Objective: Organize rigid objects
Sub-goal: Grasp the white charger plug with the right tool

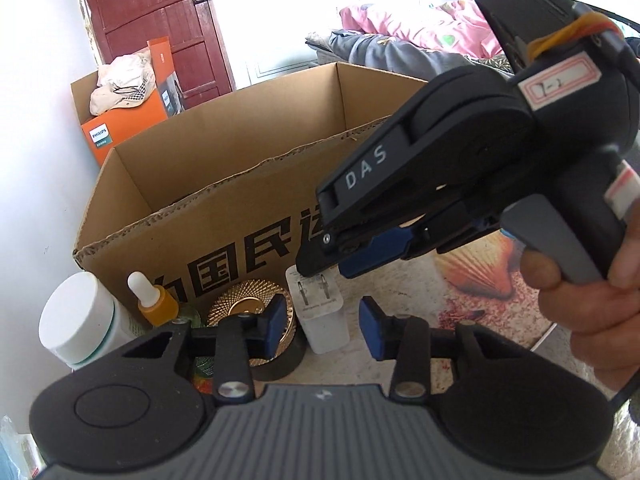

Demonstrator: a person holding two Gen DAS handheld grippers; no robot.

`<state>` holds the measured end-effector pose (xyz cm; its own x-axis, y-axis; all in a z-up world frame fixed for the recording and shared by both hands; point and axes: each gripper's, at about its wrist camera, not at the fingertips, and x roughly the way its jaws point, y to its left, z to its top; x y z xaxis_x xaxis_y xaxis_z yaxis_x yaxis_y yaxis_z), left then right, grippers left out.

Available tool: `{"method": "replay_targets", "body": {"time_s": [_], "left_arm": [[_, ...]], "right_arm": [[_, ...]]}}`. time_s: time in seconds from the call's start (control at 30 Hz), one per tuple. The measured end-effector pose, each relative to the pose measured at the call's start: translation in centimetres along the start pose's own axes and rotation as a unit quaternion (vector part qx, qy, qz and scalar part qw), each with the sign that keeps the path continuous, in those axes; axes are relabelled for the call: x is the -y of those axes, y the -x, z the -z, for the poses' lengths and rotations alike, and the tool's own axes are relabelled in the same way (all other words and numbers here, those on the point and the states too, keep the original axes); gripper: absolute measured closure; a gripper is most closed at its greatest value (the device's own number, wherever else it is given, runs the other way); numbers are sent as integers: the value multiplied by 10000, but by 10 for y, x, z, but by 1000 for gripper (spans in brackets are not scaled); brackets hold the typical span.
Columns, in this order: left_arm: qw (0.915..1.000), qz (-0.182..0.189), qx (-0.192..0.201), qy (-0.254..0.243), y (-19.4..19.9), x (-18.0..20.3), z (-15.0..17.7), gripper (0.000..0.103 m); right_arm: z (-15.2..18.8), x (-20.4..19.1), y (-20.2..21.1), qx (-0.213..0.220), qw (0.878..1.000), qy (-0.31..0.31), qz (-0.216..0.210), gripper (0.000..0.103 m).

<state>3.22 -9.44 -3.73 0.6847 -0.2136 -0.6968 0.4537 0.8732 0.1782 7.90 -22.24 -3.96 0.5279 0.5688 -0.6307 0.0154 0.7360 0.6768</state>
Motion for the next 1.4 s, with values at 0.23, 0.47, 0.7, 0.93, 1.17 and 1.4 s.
{"method": "replay_targets", "body": {"time_s": [0.23, 0.47, 0.7, 0.93, 1.17, 1.4], "left_arm": [[9998, 119, -91, 135, -4, -1, -9, 62], [9990, 347, -113, 268, -5, -2, -12, 62], [9963, 756, -118, 389, -6, -1, -16, 62], [9954, 940, -46, 158, -6, 11, -18, 61], [9953, 868, -381, 190, -22, 6, -17, 60], [9952, 774, -577, 174, -38, 11, -19, 62]], "right_arm": [[-1, -4, 0, -22, 9999, 107, 82, 77], [-3, -3, 7, -75, 9997, 178, 159, 77], [4, 9, 26, -38, 9995, 69, 292, 77], [12, 20, 43, 116, 9990, -181, 394, 75], [12, 22, 40, 86, 9988, -259, 396, 75], [10, 24, 38, 66, 9987, -386, 326, 74]]}}
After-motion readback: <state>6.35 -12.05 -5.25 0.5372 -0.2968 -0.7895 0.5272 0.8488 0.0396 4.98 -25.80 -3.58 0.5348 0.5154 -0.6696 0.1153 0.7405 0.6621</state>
